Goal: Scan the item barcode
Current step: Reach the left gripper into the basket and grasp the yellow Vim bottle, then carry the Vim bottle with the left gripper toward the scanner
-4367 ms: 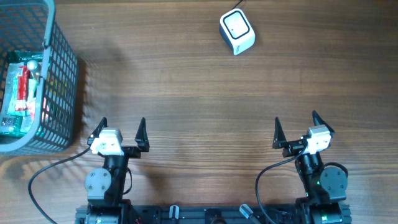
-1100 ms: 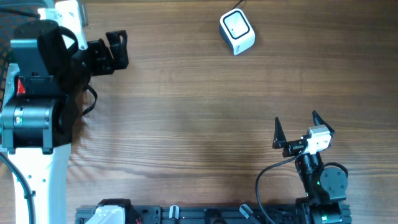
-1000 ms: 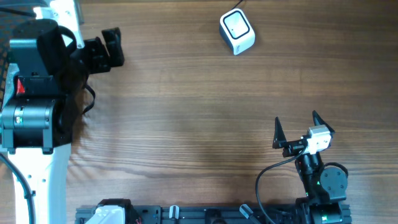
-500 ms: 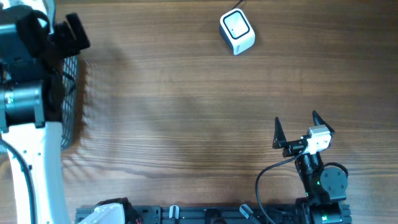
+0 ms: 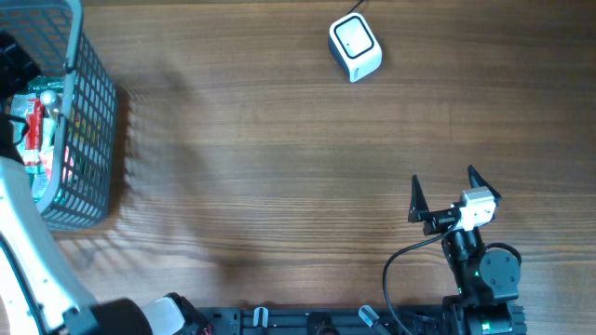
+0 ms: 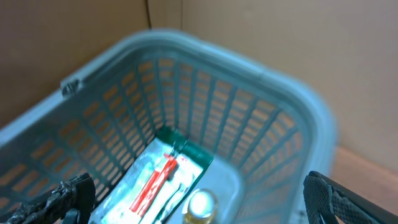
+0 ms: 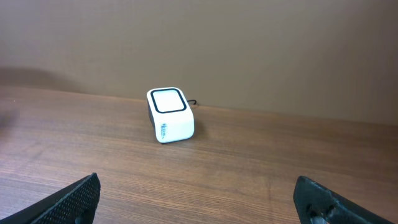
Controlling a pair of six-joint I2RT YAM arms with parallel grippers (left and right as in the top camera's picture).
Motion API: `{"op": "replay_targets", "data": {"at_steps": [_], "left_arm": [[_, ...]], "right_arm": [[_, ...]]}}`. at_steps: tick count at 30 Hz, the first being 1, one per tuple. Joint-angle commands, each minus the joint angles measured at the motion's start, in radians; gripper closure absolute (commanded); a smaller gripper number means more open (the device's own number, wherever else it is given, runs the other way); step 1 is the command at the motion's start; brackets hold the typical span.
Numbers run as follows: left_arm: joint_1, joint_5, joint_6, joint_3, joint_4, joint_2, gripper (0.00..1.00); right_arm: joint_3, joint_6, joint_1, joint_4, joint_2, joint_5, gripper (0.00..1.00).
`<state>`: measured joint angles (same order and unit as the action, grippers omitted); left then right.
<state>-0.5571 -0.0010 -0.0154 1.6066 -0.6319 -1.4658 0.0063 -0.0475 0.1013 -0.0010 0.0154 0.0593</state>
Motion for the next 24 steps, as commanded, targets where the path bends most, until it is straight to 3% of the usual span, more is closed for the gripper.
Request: {"op": "replay_targets", "data": {"at_steps": [1,9,17,24], "left_arm": [[-0.045,0.080,-0.099,0.015,-0.013,-0.105,0.00],[-0.055,0.225,-0.296,0.015,-0.051,-0.250,0.00],[-0.055,0.225,-0.296,0.014,-0.105,-0.388,0.06],[-0.055,0.225,-0.295,0.014,-0.101,-0.448,0.28]], "right_arm": [[-0.001,-0.004,-0.001,0.002,-0.008,0.002,0.00],[-0.001,-0.004,-0.001,0.002,-0.008,0.002,0.00],[-0.001,-0.004,-0.001,0.002,-0.008,0.002,0.00],[-0.001,-0.005,-0.001,0.002,-0.008,0.002,0.00]]}}
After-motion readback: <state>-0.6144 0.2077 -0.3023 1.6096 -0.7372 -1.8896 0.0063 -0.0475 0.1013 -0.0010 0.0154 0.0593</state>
